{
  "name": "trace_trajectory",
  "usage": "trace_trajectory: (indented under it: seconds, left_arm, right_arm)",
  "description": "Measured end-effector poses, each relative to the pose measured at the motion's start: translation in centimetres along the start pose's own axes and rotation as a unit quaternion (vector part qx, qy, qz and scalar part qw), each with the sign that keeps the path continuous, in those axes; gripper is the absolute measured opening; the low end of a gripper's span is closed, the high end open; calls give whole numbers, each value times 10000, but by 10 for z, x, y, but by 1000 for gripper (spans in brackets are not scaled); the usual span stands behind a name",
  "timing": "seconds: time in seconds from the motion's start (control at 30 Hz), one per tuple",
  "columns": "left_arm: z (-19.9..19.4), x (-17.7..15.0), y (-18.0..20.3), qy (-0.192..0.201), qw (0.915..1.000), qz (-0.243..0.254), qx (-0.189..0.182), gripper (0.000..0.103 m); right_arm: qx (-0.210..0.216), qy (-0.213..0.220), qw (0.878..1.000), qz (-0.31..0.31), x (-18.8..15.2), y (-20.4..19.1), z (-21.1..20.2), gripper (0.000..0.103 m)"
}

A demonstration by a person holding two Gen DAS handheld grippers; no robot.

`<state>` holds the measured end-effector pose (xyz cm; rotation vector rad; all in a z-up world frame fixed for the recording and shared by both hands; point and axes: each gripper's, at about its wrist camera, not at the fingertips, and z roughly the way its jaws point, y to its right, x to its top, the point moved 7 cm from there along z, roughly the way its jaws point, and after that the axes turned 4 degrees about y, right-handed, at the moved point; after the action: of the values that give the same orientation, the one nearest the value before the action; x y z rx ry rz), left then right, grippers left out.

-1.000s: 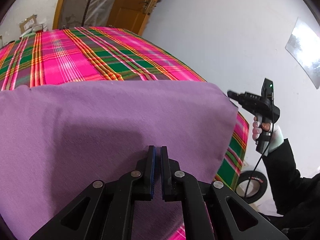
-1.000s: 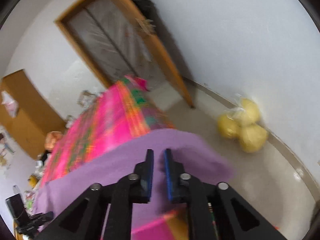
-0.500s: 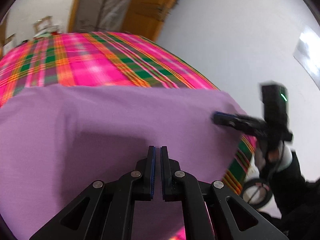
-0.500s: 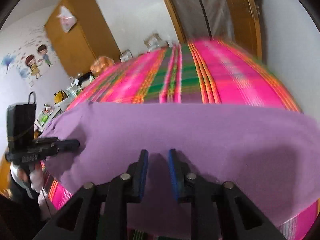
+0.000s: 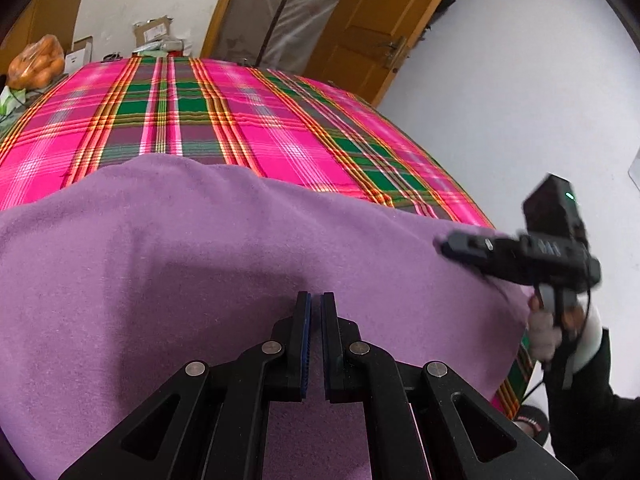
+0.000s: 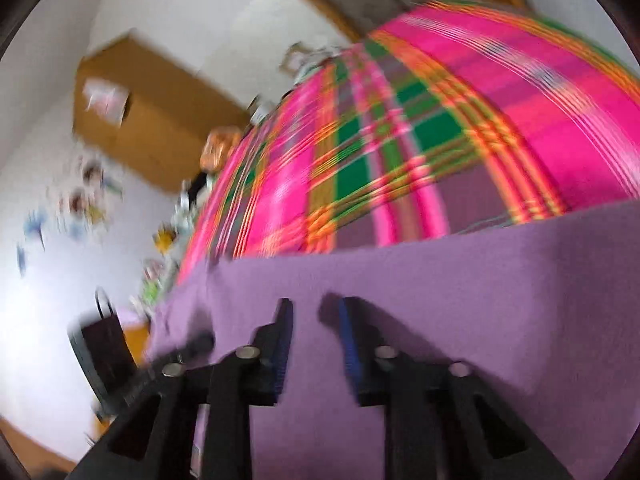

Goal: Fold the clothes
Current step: 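Smooth the folded garment edge with the right gripper while the left gripper holds it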

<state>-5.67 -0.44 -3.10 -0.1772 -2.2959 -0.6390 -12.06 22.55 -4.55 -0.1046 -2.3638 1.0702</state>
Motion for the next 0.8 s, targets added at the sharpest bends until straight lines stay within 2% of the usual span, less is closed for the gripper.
trace_trajectory:
  seconds: [0.07,0.13,0.3,0.4,0.47,0.5,0.57,0.63,0.7,0.77,0.8]
  left_arm:
    - [0,0,-1,-6,10000,-31,-81,5]
    - [0,-1,-3,-13,9999,-64,-137,5]
    - [0,-1,1,-25,9998,-39,-206,5]
    - [0,-1,2,-41,9997,-33,-226,5]
    - [1,0,2,-47,9997,-39,-234,5]
    - [1,0,1,-48,9997,-44,-237,5]
    - [0,-1,1,-52,9997,-41,-232,5]
    - [0,-1,0,-51,9997,-41,-228,5]
    - [1,-1,0,-48,9997,-40,-222,5]
    - [2,-1,1,-41,9998,-31,-212,5]
    - [1,-2,1,-40,9998,-31,-214,5]
  right_arm:
    - [121,268,9971,697,13,27,-11,5]
    - [134,599,9888,1360,25,58,-26,0]
    - [-859,1726,9624,1915,43,121,-94,1]
    - [-1091,2102,9483,2114,38,138,-122,3]
    - [-1062,2035,9562,1815,32,124,-122,18]
    - [-992,1962,9621,1616,28,114,-120,19]
    - [-764,1682,9746,1269,22,94,-105,20]
    - [-690,1494,9812,1010,17,83,-93,20]
    - [-695,1413,9831,937,14,82,-84,20]
    - [-747,1467,9806,1061,13,91,-91,10]
    - [-776,1495,9793,1121,13,96,-95,9]
